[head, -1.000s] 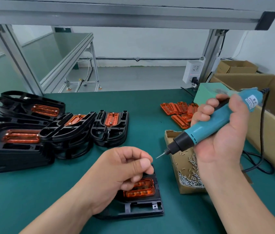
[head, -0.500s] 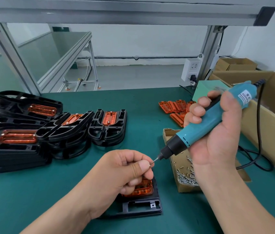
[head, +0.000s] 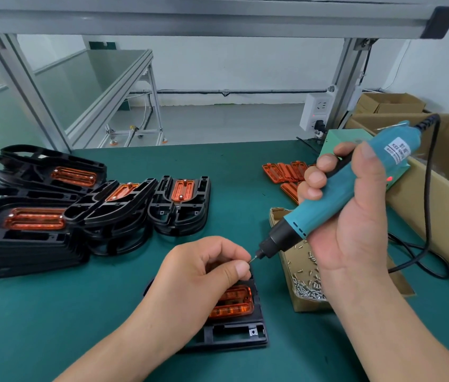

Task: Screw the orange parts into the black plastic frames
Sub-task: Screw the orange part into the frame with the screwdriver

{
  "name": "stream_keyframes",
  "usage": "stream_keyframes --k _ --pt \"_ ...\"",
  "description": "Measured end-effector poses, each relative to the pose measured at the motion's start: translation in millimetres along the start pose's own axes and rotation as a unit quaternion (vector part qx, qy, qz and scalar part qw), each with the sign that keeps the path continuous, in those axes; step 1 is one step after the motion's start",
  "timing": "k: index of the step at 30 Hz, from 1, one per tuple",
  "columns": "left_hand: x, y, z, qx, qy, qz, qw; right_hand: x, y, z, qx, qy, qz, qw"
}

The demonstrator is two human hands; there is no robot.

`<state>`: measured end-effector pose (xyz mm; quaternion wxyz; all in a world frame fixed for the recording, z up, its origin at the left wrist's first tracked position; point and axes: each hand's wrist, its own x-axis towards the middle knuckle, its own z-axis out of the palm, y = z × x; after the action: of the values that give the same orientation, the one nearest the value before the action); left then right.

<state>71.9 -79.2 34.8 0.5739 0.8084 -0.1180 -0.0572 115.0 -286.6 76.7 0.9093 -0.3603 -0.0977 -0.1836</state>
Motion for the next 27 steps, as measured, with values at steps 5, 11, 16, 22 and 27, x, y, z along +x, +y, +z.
stream_keyframes --k 5,11,16,22,27 --pt "1 -3 0 -0.014 -0.019 0.013 1.000 1 4 -3 -0.006 0.003 0.025 1.000" --pt "2 -7 2 0.004 -0.041 0.003 0.999 3 8 -7 0.003 0.004 0.045 0.999" --pt "7 -7 -14 0.109 0.010 0.036 0.993 3 14 -7 0.000 0.004 0.063 0.998" --pt "7 -2 -26 0.317 -0.034 0.032 0.947 3 15 -6 -0.045 -0.021 0.071 0.996" --pt "3 2 -20 0.404 -0.100 0.040 0.908 1 17 -4 -0.074 -0.048 0.075 0.993"
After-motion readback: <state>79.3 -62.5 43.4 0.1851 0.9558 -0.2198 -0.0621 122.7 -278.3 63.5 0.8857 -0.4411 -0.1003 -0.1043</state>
